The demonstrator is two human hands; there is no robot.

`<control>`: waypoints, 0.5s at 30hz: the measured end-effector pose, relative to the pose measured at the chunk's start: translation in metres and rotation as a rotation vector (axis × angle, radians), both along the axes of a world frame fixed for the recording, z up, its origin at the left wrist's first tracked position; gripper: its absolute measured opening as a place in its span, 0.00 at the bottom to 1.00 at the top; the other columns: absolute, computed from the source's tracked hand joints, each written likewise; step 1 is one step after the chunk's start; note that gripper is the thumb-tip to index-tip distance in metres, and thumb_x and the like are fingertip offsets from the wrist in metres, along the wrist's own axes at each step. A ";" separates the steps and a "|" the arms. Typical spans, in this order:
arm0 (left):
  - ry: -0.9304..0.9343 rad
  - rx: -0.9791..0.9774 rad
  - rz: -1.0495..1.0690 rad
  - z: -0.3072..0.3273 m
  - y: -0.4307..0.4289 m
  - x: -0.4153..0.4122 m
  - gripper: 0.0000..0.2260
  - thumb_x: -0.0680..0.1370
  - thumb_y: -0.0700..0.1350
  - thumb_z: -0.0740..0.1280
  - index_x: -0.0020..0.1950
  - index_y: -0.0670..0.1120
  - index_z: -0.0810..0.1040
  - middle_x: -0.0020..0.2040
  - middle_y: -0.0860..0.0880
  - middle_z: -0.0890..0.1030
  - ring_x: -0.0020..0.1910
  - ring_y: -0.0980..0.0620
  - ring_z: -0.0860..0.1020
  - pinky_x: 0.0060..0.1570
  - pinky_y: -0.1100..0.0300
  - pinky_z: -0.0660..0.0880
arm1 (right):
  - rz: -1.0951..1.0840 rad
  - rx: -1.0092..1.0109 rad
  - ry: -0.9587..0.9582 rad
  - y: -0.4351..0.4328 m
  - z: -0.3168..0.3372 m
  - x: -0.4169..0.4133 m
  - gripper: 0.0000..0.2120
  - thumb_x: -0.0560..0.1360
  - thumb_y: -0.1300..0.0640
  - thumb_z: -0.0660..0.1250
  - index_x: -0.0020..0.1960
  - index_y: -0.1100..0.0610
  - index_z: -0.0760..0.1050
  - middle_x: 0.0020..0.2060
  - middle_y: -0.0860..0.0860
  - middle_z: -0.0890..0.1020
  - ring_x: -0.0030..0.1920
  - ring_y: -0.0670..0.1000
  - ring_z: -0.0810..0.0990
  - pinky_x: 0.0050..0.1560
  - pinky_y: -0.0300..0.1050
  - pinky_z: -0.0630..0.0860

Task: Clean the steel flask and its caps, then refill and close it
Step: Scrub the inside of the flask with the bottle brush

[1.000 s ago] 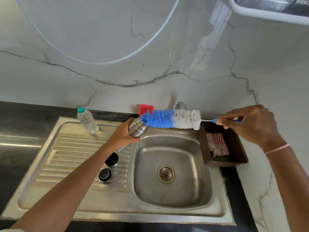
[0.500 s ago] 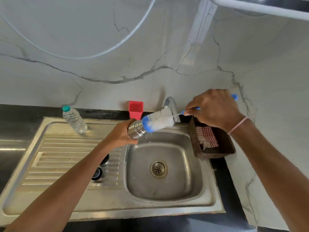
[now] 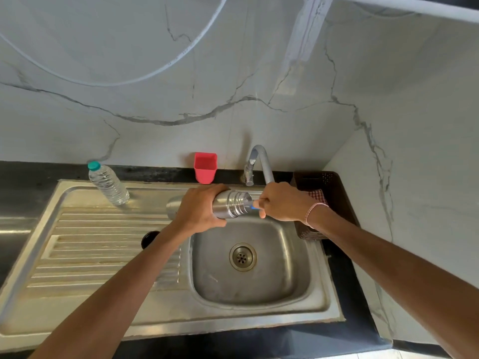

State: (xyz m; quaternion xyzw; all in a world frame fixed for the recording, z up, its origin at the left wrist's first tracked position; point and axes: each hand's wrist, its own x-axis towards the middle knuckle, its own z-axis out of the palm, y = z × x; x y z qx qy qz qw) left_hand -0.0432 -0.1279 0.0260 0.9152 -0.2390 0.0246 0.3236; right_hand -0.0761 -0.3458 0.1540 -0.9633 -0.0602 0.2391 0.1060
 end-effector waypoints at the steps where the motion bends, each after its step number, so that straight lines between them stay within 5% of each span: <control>1: 0.001 0.004 0.003 -0.001 -0.001 -0.001 0.31 0.59 0.53 0.81 0.61 0.54 0.80 0.51 0.57 0.84 0.46 0.55 0.81 0.48 0.55 0.77 | -0.010 0.029 0.031 0.002 0.002 -0.002 0.10 0.82 0.57 0.65 0.52 0.60 0.84 0.37 0.51 0.80 0.32 0.44 0.72 0.31 0.32 0.64; 3: 0.018 0.014 0.009 -0.003 -0.001 -0.002 0.31 0.58 0.53 0.80 0.60 0.55 0.80 0.51 0.58 0.84 0.46 0.55 0.80 0.48 0.55 0.77 | 0.097 -0.074 -0.054 0.004 0.004 -0.010 0.10 0.84 0.56 0.62 0.56 0.58 0.81 0.40 0.51 0.79 0.36 0.48 0.75 0.35 0.32 0.69; 5: 0.038 0.033 0.003 -0.003 0.002 -0.001 0.31 0.58 0.54 0.80 0.60 0.55 0.79 0.51 0.58 0.84 0.45 0.55 0.80 0.47 0.55 0.77 | 0.303 -0.344 -0.316 0.003 0.000 -0.028 0.10 0.84 0.56 0.58 0.61 0.56 0.74 0.42 0.52 0.78 0.39 0.54 0.77 0.40 0.44 0.74; 8: 0.100 0.020 -0.013 0.000 0.009 0.000 0.31 0.58 0.53 0.81 0.60 0.56 0.79 0.50 0.59 0.83 0.44 0.57 0.80 0.44 0.59 0.75 | 0.562 -0.630 -0.608 -0.005 -0.008 -0.052 0.11 0.80 0.59 0.59 0.59 0.58 0.75 0.38 0.55 0.78 0.34 0.55 0.77 0.33 0.49 0.72; 10: 0.083 0.025 -0.038 0.002 0.010 -0.001 0.31 0.58 0.54 0.81 0.60 0.57 0.79 0.50 0.60 0.83 0.44 0.57 0.80 0.44 0.59 0.75 | 0.608 -0.601 -0.664 -0.012 -0.011 -0.056 0.07 0.78 0.58 0.65 0.56 0.58 0.77 0.32 0.53 0.76 0.26 0.52 0.72 0.26 0.45 0.63; 13: -0.018 0.049 -0.043 0.003 0.006 -0.008 0.31 0.58 0.54 0.81 0.59 0.54 0.79 0.51 0.58 0.83 0.46 0.55 0.81 0.47 0.54 0.79 | 0.279 -0.317 -0.285 -0.004 -0.004 -0.051 0.08 0.83 0.53 0.61 0.56 0.56 0.76 0.30 0.47 0.72 0.25 0.47 0.67 0.25 0.41 0.59; 15: -0.071 0.041 -0.039 0.002 0.004 -0.010 0.31 0.58 0.53 0.82 0.59 0.53 0.80 0.51 0.56 0.84 0.47 0.53 0.81 0.48 0.53 0.79 | -0.167 0.152 0.103 -0.007 0.003 -0.034 0.15 0.85 0.50 0.58 0.51 0.58 0.78 0.29 0.46 0.70 0.25 0.44 0.64 0.24 0.37 0.59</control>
